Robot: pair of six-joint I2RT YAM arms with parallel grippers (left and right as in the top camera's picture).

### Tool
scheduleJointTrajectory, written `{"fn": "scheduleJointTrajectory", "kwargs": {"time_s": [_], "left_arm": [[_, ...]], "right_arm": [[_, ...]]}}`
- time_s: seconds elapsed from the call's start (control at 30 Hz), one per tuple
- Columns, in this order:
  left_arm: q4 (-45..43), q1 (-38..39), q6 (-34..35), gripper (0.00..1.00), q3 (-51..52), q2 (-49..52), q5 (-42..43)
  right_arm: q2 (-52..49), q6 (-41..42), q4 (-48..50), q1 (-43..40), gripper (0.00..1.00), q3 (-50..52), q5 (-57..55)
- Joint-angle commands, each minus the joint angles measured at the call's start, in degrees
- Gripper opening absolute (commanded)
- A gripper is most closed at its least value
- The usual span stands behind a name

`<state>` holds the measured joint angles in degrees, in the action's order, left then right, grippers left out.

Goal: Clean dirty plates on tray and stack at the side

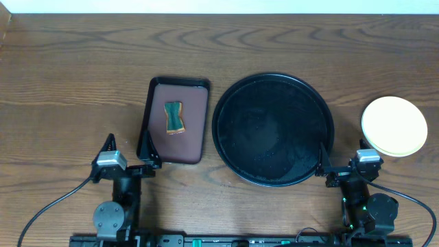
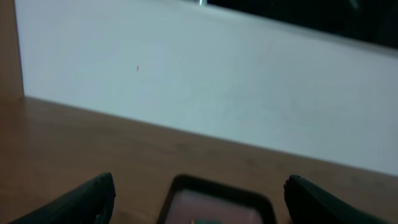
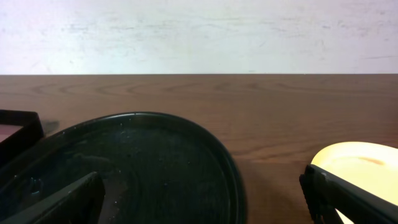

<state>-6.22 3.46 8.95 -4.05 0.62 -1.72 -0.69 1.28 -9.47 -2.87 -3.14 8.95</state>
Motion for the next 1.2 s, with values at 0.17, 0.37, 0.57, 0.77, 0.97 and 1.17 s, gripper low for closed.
{"fn": "scheduleJointTrajectory", "kwargs": {"time_s": [0.17, 0.37, 0.57, 0.77, 0.97, 1.17], "left_arm": [[1.62, -0.66, -0.57, 0.88, 3.85, -0.55, -0.48], [4.44, -2.73, -0.57, 0.88, 3.82, -0.55, -0.48], [10.25, -2.86, -0.57, 0.88, 3.8, 0.0, -0.48], [10.27, -2.86, -0.57, 0.88, 3.8, 0.85, -0.48], [10.27, -2.86, -0.57, 0.88, 3.8, 0.85, -0.48], [10.27, -2.86, -0.57, 0.88, 3.8, 0.85, -0.48]], "right_arm": [[0.37, 0.83, 0.07, -0.46, 0.99, 0.31, -0.52], [0.37, 0.83, 0.07, -0.46, 0.99, 0.31, -0.52], [0.37, 0.83, 0.07, -0.46, 0.99, 0.31, -0.52], [0.37, 0.83, 0.07, -0.46, 0.99, 0.31, -0.52], [0.35, 0.83, 0.07, -0.46, 0.99, 0.31, -0.52], [0.35, 0.83, 0.07, -0.46, 0.99, 0.31, -0.52]]}}
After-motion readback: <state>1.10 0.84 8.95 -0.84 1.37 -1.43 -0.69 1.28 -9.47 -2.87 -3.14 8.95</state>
